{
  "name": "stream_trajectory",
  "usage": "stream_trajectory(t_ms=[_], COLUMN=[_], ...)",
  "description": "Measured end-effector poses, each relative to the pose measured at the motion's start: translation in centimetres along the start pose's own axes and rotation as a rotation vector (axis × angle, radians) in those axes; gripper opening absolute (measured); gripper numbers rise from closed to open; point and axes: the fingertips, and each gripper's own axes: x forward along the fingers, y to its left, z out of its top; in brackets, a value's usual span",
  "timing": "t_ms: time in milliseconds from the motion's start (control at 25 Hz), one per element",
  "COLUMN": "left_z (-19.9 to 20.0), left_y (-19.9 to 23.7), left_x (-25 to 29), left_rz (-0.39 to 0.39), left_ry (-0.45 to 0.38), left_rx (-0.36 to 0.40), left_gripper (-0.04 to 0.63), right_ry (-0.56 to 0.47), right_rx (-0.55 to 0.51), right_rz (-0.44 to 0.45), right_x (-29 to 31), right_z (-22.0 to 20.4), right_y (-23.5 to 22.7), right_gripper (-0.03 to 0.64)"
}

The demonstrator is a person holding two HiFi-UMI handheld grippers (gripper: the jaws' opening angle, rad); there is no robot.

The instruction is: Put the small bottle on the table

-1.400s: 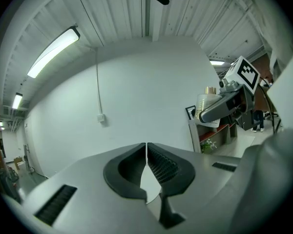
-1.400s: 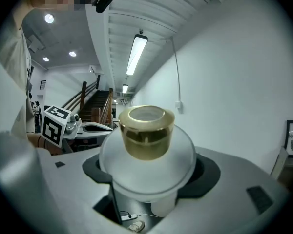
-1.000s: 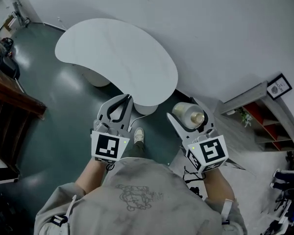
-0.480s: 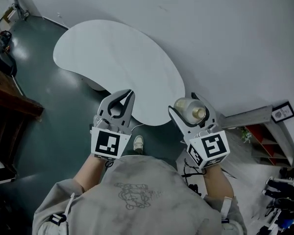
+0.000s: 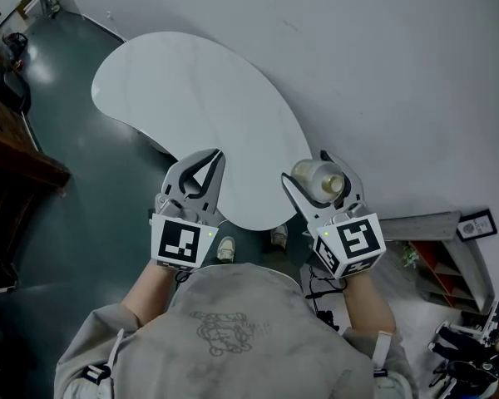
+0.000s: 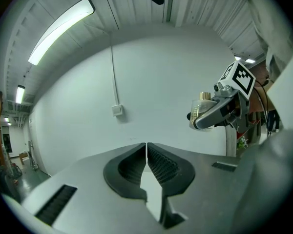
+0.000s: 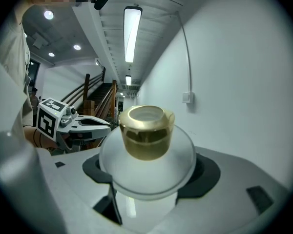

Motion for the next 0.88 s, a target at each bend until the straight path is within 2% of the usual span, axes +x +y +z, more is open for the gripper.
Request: stream_trajectory(t_ms=[120, 320, 560, 880], left_z=[-0.1, -0.3, -0.9, -0.7], left_y=[0.1, 0.5, 0.1, 0.8], left_x=[1.7, 4.3, 7.2, 9.9], left_rz=[0.049, 0.174, 0.278, 0.370], left_ry=[0.011, 0.053, 0.088, 0.110], left_rx=[-0.011, -0.038, -0.085, -0.068], left_gripper=[0.023, 0.023, 0.023, 0.023], right_ry=[0.003, 0.011, 0.023, 0.043], right_rx=[-0.012, -0.054, -0.085, -0.101], right_rz=[0.041, 0.173, 0.277, 0.323], right_x=[1.0, 3.6, 6.3, 11.5], right_z=[-0.3, -0.3, -0.8, -1.4], right_y=[-2.0, -4.8, -8.8, -13.2], right_gripper=[0.345, 0.345, 0.345, 0.345])
